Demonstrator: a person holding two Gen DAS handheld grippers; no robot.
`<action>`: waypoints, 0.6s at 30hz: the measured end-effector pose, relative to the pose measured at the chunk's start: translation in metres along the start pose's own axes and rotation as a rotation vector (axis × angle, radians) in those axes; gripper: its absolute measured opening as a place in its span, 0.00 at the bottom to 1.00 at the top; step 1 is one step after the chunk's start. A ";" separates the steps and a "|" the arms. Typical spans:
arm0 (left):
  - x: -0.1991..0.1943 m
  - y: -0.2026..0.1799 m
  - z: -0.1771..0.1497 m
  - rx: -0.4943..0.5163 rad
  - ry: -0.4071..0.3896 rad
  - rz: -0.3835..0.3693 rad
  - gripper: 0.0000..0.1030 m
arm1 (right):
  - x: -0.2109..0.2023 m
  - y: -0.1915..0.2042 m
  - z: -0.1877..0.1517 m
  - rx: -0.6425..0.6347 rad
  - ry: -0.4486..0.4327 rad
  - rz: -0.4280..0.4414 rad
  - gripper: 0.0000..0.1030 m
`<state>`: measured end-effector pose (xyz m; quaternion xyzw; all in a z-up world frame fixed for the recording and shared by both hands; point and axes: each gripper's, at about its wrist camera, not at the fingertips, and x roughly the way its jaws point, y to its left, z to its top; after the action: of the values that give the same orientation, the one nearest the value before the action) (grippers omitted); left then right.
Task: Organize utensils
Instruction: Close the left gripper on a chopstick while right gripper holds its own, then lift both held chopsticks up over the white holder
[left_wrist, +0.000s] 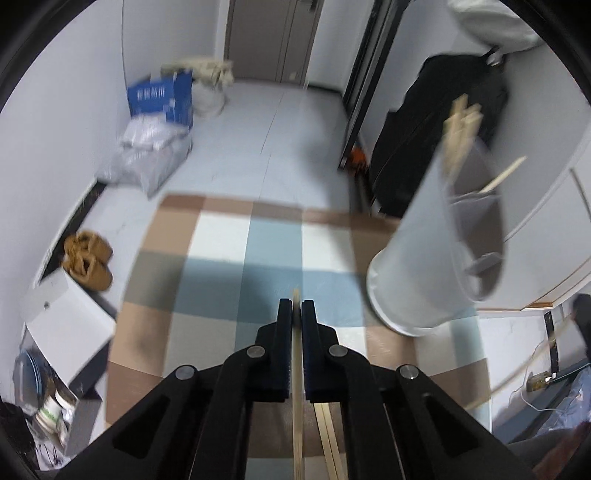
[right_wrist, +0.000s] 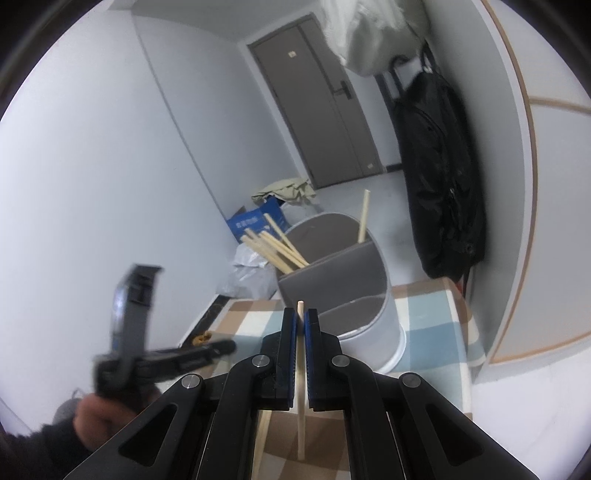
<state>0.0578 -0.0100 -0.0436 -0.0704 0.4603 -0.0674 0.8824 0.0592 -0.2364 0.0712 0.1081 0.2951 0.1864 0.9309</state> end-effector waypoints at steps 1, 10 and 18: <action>-0.006 -0.004 -0.001 0.008 -0.019 -0.003 0.00 | -0.001 0.004 -0.001 -0.018 -0.005 -0.002 0.04; -0.042 0.000 0.003 0.049 -0.135 -0.062 0.00 | -0.010 0.034 -0.009 -0.123 -0.044 -0.021 0.03; -0.065 -0.007 0.006 0.085 -0.156 -0.106 0.00 | -0.010 0.048 -0.011 -0.161 -0.061 -0.033 0.03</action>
<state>0.0256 -0.0043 0.0129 -0.0622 0.3823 -0.1278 0.9131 0.0318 -0.1963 0.0825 0.0335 0.2523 0.1909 0.9480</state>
